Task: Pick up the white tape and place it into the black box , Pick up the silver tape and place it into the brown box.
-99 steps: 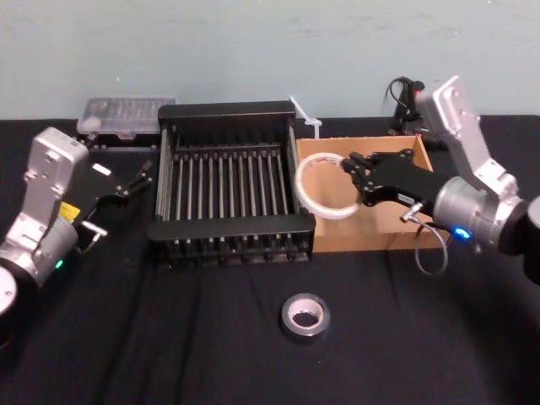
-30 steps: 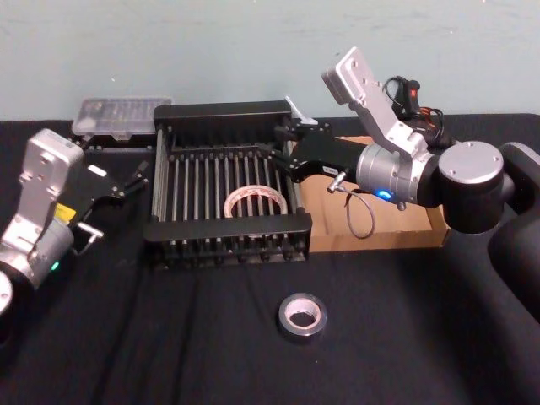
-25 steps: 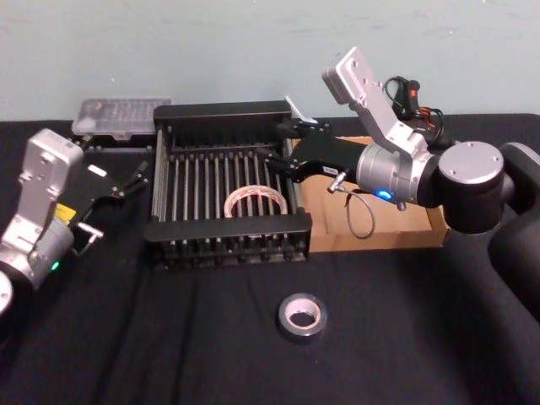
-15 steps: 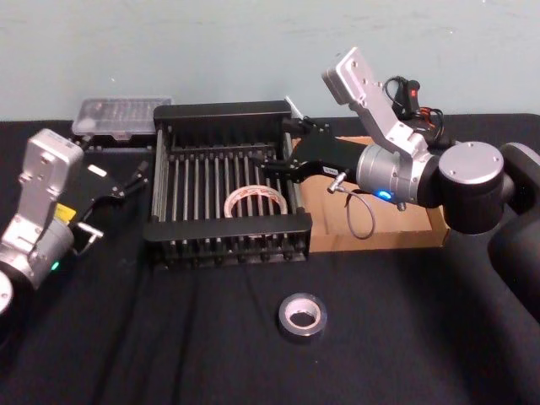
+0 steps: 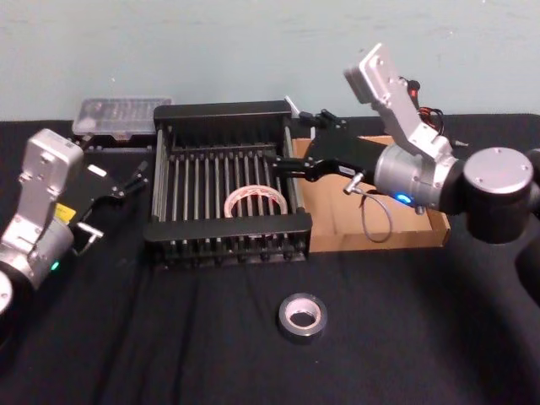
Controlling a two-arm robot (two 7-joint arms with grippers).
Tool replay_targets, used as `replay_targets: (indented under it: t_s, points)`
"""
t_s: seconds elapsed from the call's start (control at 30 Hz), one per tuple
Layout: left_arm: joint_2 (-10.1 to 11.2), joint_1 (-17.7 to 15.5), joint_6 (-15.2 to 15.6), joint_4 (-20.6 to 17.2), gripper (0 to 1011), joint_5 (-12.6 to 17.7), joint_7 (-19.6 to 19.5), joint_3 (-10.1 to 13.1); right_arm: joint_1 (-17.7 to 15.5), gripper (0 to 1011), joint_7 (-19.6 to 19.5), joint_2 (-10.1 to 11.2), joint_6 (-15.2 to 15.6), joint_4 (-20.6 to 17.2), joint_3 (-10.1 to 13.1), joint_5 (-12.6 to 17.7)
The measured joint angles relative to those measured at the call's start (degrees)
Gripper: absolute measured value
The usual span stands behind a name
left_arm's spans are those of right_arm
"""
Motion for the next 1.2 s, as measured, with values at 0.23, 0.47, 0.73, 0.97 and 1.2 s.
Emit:
replay_targets:
  t_s: [0.23, 0.47, 0.73, 0.97, 1.2]
  points:
    - [0.00, 0.00, 0.00, 0.00, 1001, 0.00, 0.00, 0.00, -4.91, 1002, -0.40, 4.22, 1.48, -7.88, 2.33, 2.09]
    - [0.00, 0.00, 0.00, 0.00, 1001, 0.00, 0.00, 0.00, -11.08, 1002, -0.93, 9.41, 3.30, -15.78, 5.05, 4.77]
    - [0.00, 0.00, 0.00, 0.00, 1001, 0.00, 0.00, 0.00, -17.65, 1002, -1.12, 14.71, 5.23, -22.54, 7.14, 7.84]
    - [0.00, 0.00, 0.00, 0.00, 1001, 0.00, 0.00, 0.00, -20.62, 1002, -0.32, 17.43, 6.86, -24.96, 6.49, 9.65]
    - [0.00, 0.00, 0.00, 0.00, 1001, 0.00, 0.00, 0.00, -20.93, 1002, 0.20, 18.60, 8.30, -25.02, 4.50, 10.07]
